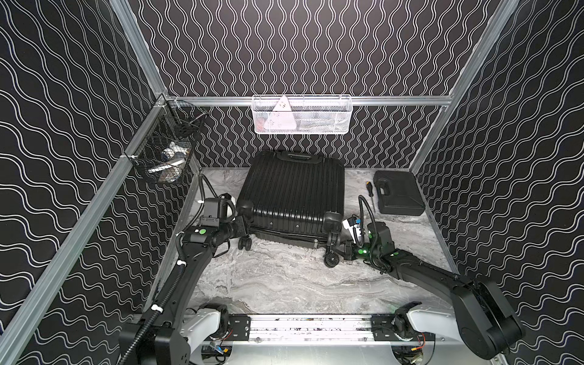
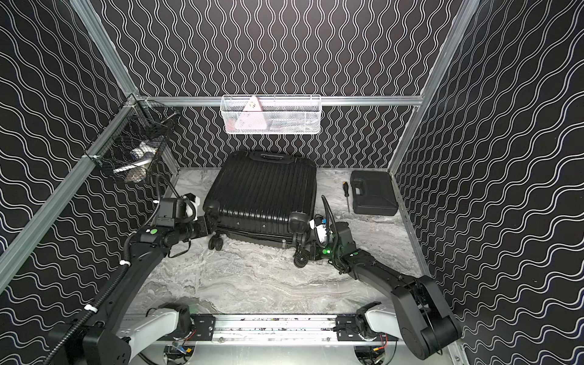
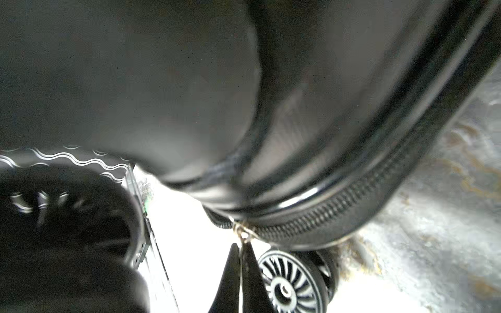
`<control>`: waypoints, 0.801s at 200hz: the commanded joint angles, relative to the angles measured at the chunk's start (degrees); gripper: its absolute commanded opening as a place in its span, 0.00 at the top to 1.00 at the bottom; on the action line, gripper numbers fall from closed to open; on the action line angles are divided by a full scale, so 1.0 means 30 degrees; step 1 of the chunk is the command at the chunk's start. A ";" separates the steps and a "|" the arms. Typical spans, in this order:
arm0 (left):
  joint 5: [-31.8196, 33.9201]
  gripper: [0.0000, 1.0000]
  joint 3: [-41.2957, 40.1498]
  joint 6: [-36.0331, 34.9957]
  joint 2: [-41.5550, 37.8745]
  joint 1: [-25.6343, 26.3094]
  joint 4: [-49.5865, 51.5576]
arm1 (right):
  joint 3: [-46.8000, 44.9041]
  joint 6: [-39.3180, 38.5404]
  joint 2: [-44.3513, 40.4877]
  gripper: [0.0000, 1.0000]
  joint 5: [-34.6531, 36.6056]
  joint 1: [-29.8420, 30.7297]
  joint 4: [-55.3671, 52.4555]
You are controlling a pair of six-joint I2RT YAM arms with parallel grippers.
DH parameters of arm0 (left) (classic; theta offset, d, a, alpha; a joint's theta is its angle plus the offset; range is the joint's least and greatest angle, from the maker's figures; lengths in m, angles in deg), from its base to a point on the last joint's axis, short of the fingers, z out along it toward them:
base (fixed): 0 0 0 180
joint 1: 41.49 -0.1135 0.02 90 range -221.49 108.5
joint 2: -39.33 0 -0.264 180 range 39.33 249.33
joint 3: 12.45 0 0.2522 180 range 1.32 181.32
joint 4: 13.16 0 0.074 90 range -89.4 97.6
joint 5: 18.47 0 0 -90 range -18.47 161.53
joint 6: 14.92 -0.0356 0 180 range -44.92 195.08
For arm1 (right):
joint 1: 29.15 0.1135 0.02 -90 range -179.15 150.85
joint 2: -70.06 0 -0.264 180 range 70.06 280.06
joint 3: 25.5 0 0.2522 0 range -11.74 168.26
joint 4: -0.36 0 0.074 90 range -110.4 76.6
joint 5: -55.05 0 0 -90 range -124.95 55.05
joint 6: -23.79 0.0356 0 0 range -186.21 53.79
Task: Close the suitcase zippers
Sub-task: Zip the zipper on the suitcase.
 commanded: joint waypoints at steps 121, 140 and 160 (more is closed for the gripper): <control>-0.0845 0.35 0.1713 -0.2315 -0.0658 -0.0030 0.3391 | 0.0424 -0.1260 0.0183 1.00 0.2045 0.0018 -0.1245; 0.0016 0.35 0.1989 -0.2911 -0.1093 -0.0030 0.3523 | 0.0480 -0.1467 0.0167 1.00 0.2029 0.0021 -0.1469; 0.0661 0.34 0.2563 -0.3721 -0.1200 -0.0030 0.3889 | 0.0597 -0.1529 0.0353 1.00 0.1955 0.0017 -0.1649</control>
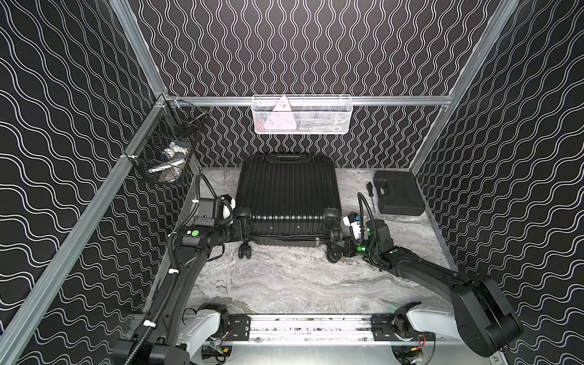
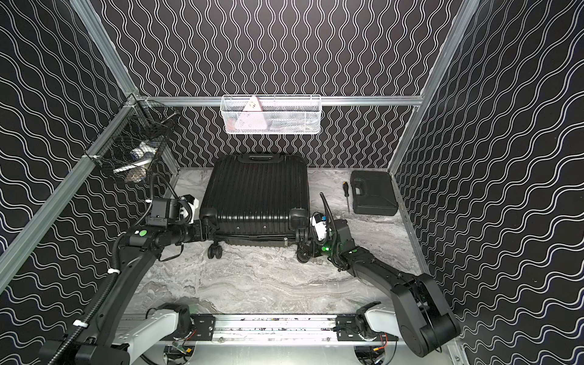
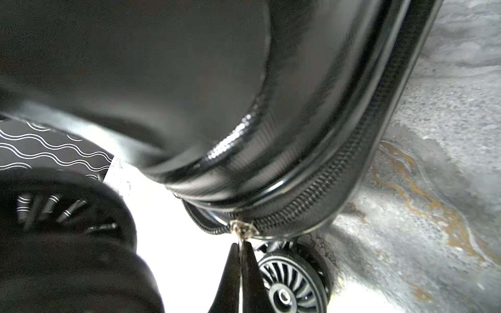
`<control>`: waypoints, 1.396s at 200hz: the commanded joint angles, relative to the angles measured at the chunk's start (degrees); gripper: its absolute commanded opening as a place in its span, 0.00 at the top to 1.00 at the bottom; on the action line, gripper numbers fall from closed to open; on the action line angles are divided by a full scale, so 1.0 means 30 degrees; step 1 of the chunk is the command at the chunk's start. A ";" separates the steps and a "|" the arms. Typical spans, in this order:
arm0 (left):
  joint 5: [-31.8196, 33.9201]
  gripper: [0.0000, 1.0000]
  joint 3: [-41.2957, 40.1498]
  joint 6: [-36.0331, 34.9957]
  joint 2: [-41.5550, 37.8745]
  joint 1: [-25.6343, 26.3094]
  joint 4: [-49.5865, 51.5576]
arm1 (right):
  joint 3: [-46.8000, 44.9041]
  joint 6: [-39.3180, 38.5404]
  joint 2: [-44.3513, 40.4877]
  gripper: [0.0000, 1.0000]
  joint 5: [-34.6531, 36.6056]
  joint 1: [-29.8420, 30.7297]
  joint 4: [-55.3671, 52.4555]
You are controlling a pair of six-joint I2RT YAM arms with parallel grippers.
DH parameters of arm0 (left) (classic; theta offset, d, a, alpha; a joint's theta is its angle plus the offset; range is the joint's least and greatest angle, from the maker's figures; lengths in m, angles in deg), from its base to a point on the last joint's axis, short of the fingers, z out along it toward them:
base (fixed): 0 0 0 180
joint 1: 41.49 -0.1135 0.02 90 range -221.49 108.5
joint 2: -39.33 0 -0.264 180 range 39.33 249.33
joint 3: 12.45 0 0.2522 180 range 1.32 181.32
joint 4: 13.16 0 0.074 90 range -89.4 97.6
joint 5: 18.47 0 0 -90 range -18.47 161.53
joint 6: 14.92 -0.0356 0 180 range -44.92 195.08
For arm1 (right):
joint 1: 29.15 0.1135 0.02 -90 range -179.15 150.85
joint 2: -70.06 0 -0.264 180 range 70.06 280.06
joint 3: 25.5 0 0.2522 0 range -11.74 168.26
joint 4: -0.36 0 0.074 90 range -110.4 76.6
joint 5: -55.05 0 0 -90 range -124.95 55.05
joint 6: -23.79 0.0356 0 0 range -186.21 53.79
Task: Close the suitcase zippers
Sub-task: Zip the zipper on the suitcase.
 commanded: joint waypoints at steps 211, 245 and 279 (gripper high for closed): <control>0.0057 0.74 -0.1189 0.1327 0.0460 0.1046 -0.1295 | 0.0091 0.0453 0.0183 1.00 -0.4846 0.0027 -0.0046; 0.0905 0.78 -0.1288 0.1814 -0.0031 0.1039 -0.1531 | 0.0013 0.0578 -0.0078 1.00 -0.6168 0.0023 0.0269; 0.0545 0.81 -0.1427 0.2201 -0.0114 0.1085 -0.1853 | -0.0393 0.2111 0.0555 1.00 -0.7358 0.0042 0.2666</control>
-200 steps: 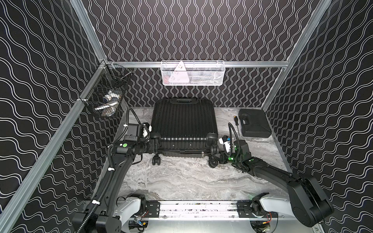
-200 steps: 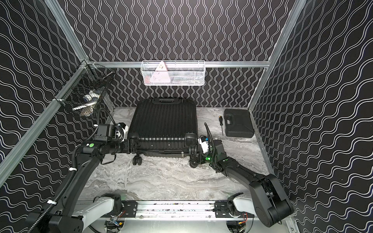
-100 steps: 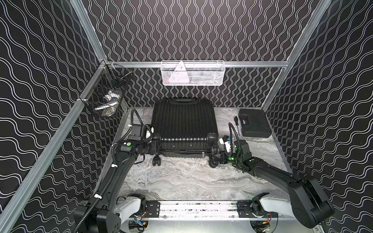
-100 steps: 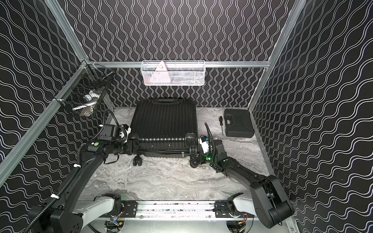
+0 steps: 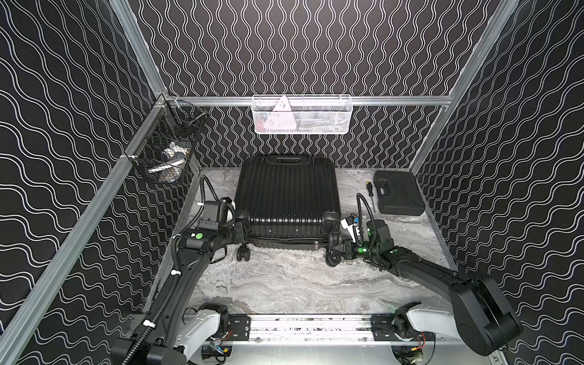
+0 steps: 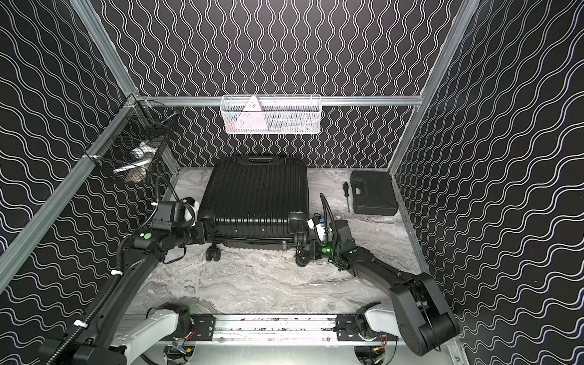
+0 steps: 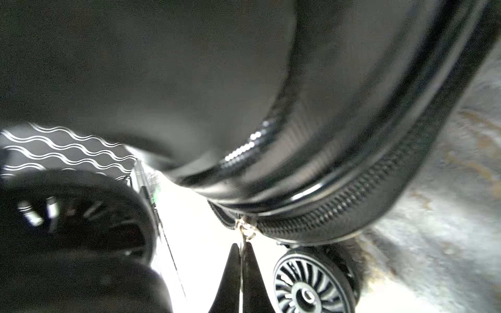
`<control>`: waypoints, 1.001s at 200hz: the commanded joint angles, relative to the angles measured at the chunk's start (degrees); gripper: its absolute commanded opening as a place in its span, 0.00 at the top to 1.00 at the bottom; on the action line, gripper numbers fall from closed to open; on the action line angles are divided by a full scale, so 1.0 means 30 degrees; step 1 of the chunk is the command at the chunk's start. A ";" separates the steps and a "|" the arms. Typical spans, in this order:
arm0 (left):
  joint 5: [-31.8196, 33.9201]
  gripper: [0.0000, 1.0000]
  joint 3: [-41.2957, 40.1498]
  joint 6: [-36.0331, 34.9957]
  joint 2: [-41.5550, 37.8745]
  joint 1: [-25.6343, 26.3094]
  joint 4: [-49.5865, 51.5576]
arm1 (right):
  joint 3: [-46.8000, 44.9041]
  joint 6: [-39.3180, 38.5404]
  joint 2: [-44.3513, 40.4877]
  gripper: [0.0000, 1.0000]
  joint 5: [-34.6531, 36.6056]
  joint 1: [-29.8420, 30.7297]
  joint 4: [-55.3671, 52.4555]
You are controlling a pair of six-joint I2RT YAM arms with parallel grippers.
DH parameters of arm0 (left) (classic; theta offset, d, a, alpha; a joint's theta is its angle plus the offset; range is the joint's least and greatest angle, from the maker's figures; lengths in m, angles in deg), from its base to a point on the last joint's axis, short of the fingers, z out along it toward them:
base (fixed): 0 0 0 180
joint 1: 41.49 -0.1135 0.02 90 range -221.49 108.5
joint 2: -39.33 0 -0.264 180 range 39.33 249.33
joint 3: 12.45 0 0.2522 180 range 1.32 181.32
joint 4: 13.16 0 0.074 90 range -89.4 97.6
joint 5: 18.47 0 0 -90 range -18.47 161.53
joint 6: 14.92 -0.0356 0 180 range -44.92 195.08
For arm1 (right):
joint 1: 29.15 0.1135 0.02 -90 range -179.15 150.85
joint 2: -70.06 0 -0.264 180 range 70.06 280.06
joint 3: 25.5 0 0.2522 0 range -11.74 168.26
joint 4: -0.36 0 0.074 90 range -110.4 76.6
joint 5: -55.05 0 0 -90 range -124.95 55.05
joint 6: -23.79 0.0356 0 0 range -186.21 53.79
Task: Close the suitcase zippers
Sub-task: Zip the zipper on the suitcase.
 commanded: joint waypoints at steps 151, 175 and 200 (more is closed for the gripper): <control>0.1737 0.36 0.4247 -0.5158 -0.1168 0.1304 0.1387 | 0.0640 -0.0880 0.0536 1.00 0.2823 0.0414 -0.1300; -0.0546 0.37 0.4399 -0.4825 -0.0925 0.2489 0.0869 | 0.0703 -0.1080 0.0450 1.00 0.2977 0.0425 -0.1568; -0.0550 0.41 0.4187 -0.4325 -0.0333 0.5378 0.0234 | 0.0792 -0.1173 0.0435 1.00 0.2927 0.0410 -0.1714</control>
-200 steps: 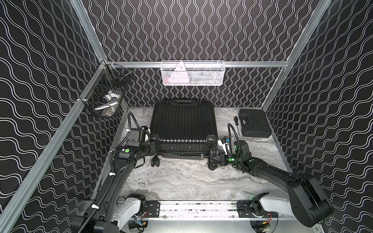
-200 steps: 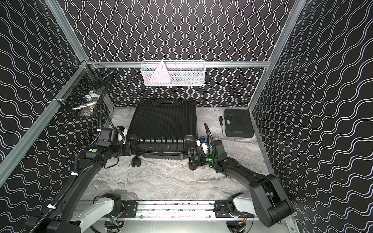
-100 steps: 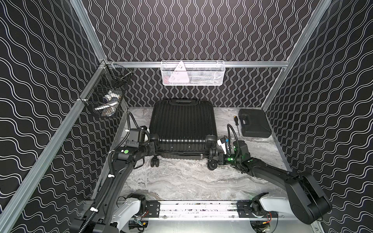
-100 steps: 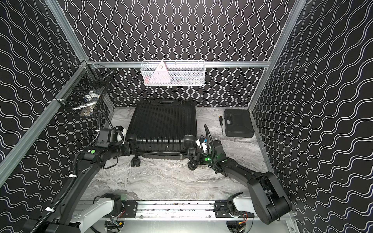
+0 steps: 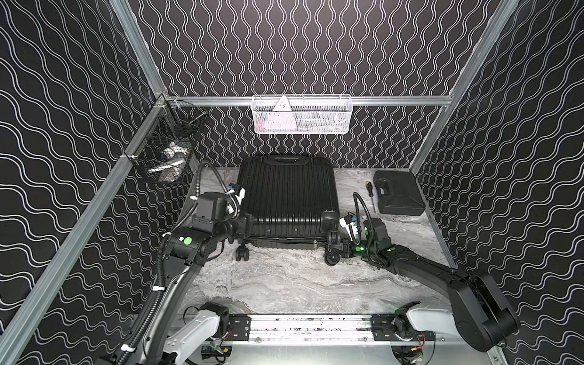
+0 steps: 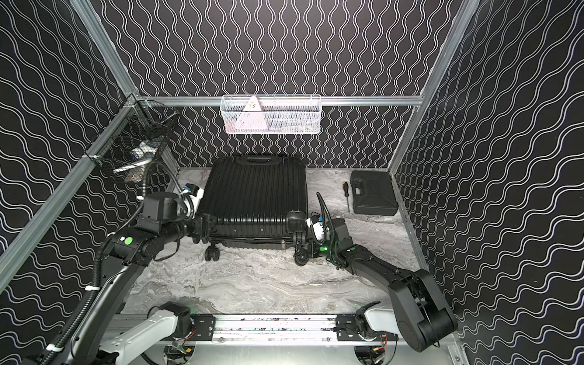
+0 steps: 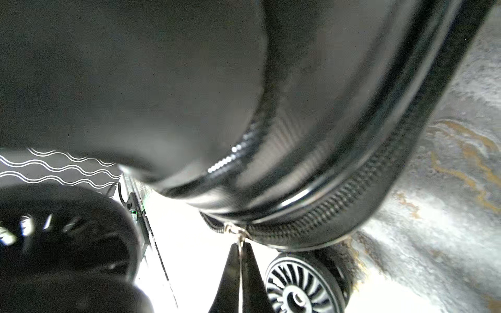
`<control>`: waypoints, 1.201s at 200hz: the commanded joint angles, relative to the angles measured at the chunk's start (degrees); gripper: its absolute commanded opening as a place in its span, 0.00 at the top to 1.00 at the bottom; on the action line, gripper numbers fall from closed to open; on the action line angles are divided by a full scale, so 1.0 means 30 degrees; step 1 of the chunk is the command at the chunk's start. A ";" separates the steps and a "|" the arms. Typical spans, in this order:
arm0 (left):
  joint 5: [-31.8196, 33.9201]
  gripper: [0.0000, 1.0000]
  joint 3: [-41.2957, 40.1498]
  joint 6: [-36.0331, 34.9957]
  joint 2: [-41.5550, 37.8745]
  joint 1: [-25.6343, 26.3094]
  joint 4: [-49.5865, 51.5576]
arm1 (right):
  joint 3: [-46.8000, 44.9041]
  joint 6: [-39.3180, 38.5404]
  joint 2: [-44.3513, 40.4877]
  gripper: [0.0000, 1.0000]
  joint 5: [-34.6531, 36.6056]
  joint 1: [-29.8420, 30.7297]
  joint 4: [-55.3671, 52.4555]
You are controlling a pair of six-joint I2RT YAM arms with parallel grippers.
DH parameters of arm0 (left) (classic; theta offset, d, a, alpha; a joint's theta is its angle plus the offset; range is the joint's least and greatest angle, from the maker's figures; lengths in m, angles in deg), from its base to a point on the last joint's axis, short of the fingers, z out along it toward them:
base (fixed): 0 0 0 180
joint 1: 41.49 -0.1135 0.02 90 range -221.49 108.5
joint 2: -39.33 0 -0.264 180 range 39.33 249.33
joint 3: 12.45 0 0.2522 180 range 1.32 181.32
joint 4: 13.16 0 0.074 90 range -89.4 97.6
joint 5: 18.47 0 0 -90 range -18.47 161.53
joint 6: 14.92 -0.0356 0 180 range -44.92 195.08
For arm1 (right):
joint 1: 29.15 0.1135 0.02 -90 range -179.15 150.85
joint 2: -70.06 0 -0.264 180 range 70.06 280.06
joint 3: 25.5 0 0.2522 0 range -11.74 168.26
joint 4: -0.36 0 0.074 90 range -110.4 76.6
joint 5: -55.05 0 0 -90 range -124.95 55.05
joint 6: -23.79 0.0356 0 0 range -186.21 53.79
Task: Close the suitcase zippers
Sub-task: Zip the zipper on the suitcase.
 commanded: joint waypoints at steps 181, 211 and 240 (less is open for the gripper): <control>0.6291 0.35 0.1963 -1.6539 1.0144 1.1250 -0.7582 | -0.0421 0.0692 -0.0834 1.00 -0.0425 0.0029 -0.0385; 0.7698 0.36 0.1483 -1.6430 1.0678 1.1250 -0.9297 | -0.0960 0.2456 -0.1216 1.00 -0.1318 0.0054 0.1081; 0.9215 0.37 0.0862 -1.5873 1.1056 1.1250 -1.1564 | -0.1222 0.3690 -0.1220 1.00 -0.1691 0.0054 0.1926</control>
